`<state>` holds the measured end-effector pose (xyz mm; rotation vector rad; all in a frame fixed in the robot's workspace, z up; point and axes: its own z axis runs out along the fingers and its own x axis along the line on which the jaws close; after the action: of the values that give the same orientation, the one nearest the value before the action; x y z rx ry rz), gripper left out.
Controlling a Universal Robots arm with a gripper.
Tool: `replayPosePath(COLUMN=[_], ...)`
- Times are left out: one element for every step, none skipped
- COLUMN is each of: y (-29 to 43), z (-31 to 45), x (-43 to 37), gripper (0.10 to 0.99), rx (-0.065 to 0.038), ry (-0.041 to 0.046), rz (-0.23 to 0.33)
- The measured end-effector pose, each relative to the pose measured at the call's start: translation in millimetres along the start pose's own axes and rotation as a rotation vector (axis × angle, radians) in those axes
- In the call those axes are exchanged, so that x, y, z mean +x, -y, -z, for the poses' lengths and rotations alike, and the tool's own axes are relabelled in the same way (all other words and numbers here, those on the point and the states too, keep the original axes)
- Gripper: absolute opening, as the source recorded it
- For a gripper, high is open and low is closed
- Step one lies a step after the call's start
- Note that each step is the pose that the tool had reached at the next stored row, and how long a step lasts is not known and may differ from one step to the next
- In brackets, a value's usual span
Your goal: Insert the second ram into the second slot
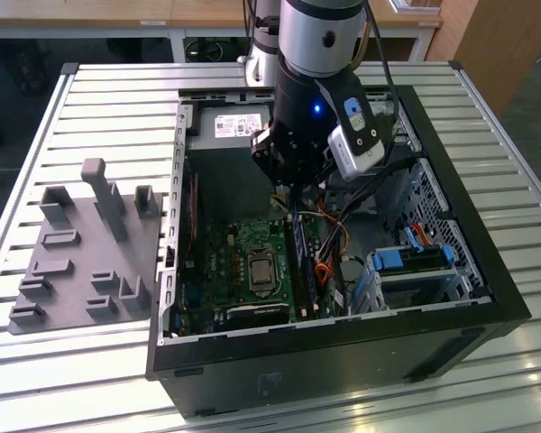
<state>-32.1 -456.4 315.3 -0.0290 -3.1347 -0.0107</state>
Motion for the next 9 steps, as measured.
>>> replayPosePath(y=[0.0, 0.0, 0.0, 0.0, 0.0, 0.0, 0.0, 0.0, 0.0], z=[-0.4, -1.0, -1.4, -1.9, -2.4, -2.9, -3.5, -4.0, -4.6], x=[0.0, 0.0, 0.0, 0.0, 0.0, 0.0, 0.0, 0.0, 0.0], gripper=[0.137, 0.137, 0.137, 0.137, 0.137, 0.137, 0.137, 0.137, 0.137], rx=[0.000, 0.000, 0.000, 0.000, 0.000, 0.000, 0.000, 0.000, 0.000], ry=[0.0000, 0.0000, 0.0000, 0.0000, 0.0000, 0.0000, 0.0000, 0.0000, 0.0000], rz=[0.000, 0.000, 0.000, 0.000, 0.000, 0.000, 0.000, 0.000, 0.000])
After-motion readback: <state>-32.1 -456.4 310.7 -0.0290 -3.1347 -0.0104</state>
